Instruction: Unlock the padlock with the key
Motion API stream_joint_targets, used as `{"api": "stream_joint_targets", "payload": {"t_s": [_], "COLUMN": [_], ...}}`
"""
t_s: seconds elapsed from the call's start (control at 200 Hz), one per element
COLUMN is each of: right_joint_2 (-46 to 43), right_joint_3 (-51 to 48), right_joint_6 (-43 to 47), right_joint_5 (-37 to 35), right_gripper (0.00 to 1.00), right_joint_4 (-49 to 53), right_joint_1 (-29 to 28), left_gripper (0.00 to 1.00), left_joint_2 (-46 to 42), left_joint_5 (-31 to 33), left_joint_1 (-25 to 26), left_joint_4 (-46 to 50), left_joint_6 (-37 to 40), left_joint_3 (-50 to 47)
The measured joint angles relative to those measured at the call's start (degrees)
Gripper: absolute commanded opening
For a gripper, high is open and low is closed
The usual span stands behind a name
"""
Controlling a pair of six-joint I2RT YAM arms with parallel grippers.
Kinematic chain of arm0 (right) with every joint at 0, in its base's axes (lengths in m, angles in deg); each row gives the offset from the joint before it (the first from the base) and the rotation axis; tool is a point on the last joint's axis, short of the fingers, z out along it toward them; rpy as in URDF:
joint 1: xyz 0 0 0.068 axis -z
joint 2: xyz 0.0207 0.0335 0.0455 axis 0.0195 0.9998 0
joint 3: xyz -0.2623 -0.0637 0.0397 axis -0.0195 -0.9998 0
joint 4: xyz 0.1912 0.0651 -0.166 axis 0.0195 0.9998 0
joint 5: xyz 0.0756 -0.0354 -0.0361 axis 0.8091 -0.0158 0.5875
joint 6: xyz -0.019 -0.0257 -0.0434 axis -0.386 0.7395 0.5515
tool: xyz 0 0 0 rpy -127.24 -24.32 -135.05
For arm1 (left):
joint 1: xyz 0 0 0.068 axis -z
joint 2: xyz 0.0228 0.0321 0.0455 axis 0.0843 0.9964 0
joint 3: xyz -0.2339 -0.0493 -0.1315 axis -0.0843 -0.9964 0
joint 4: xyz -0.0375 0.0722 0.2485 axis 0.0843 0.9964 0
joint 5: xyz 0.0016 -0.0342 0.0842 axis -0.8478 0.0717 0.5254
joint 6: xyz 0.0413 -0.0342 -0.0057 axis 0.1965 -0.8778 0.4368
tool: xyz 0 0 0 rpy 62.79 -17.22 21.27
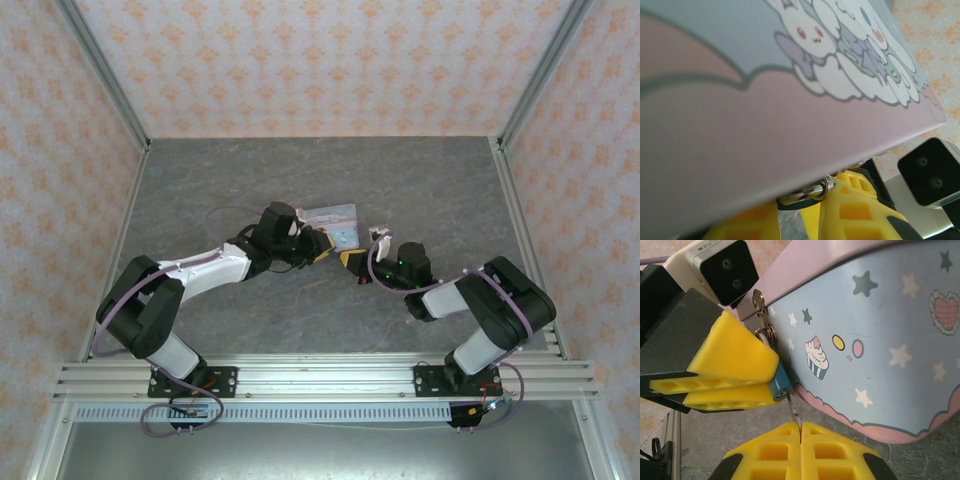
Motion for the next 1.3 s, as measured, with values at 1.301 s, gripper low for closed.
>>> {"api": "stream_joint_targets", "payload": {"t_s": [1.301], "right_joint_2": [-1.29], "right_joint_3": [-0.13], "right_joint_6": [0.04], "right_joint_5": [-0.24], "right_gripper": [0.00], "right_joint_4": [0.07], "right_joint_1": [0.09], "left_gripper": [0.12], "left_joint_2": [0.00], "left_joint_5": [-0.04], "left_joint_1": [0.00], "left_joint_4": [-0.17], "left_joint_6": [-0.28], "left_joint_3": [0.00]}}
